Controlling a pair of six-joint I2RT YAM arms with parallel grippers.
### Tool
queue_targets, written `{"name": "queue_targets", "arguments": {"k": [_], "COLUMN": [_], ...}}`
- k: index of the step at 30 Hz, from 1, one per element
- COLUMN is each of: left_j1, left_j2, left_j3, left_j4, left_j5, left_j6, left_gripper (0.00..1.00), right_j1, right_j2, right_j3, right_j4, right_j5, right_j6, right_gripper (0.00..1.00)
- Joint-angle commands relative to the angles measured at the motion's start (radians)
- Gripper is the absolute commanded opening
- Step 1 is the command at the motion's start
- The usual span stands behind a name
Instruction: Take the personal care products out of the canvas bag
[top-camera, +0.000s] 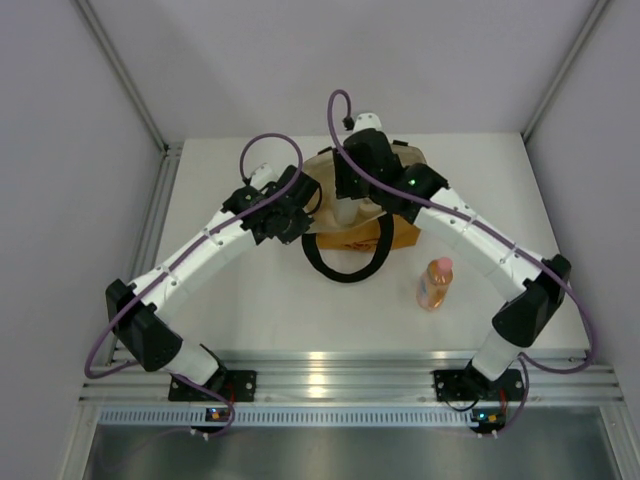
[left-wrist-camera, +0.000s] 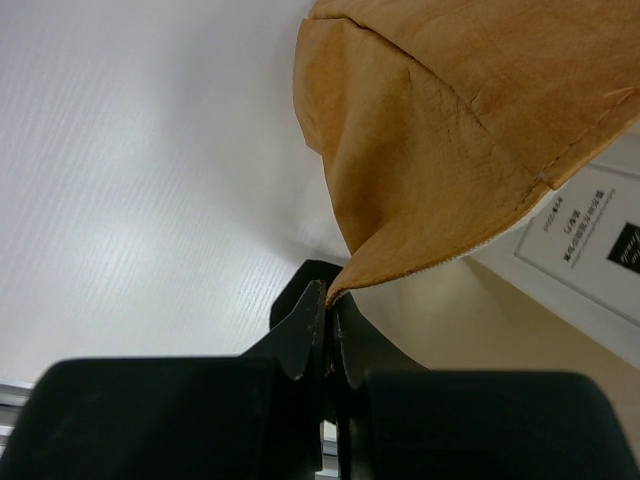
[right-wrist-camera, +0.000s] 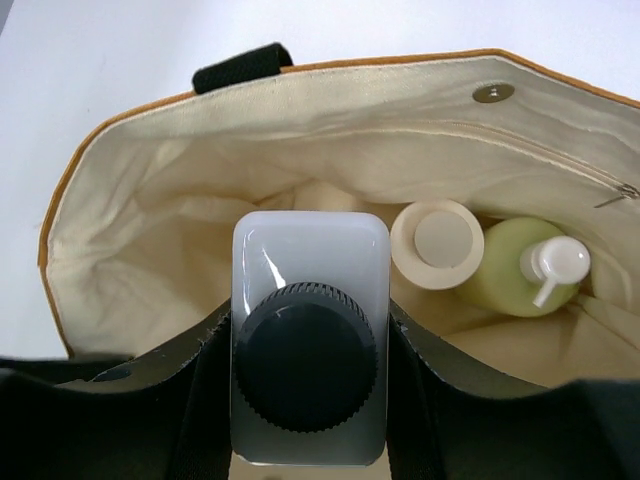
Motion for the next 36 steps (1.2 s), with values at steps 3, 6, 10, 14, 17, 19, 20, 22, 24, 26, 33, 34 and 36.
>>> {"name": "queue_targets", "arguments": {"k": [3,6,10,14,17,19,20,22,24,26,33,34,36], "left_j1": [0.002,0.004,0.004,0.004,0.004,0.004,0.004,0.004,0.004,0.004,0.004,0.004,0.004], "left_j2": [0.011,0.014,0.017,0.017,0.019,0.020,0.022,0.023,0.027,0.027,0.033,0.034,0.034], "left_j3": [0.005,0.003,0.003,0.003,0.005,0.005,0.005,0.005,0.005,0.006,0.009,0.009,0.011], "left_j4": [-0.013,-0.014,-0.014,-0.014,-0.014,-0.014,-0.014,-0.014,-0.014,-0.014,-0.014,-0.014,-0.014], "left_j5": [-0.014,-0.013,-0.005,0.003,0.009,0.010,0.010,0.010,0.010,0.010,0.012,0.012,0.013], "left_j6": [0.021,0.024,0.027,0.028,0.031,0.034,0.034,0.037,0.037,0.037,0.036,0.037,0.040], "left_gripper": [0.00,0.00,0.00,0.00,0.00,0.00,0.00,0.00,0.00,0.00,0.00,0.00,0.00], "right_j1": [0.018,0.018,0.017,0.017,0.017,0.017,0.017,0.018,0.017,0.017,0.018,0.017,0.018], "right_j2": [-0.136,-0.170,-0.208,-0.257,-0.294,-0.313,-0.332,-0.353,-0.388,-0.418,-0.524,-0.535,-0.572], "right_j3": [0.167,0.178,0.175,0.172,0.173,0.172,0.169,0.152,0.126,0.109,-0.050,-0.067,-0.124], "right_j4": [-0.008,-0.032,-0.037,-0.036,-0.036,-0.036,-0.036,-0.034,-0.036,-0.036,-0.036,-0.036,-0.034], "right_j5": [-0.046,-0.081,-0.113,-0.133,-0.164,-0.201,-0.211,-0.233,-0.260,-0.282,-0.352,-0.356,-0.371], "right_j6": [-0.032,-0.031,-0.017,0.003,0.009,0.009,0.011,0.015,0.015,0.014,0.004,0.000,-0.015], "right_gripper": [0.00,0.00,0.00,0.00,0.00,0.00,0.00,0.00,0.00,0.00,0.00,0.00,0.00]}}
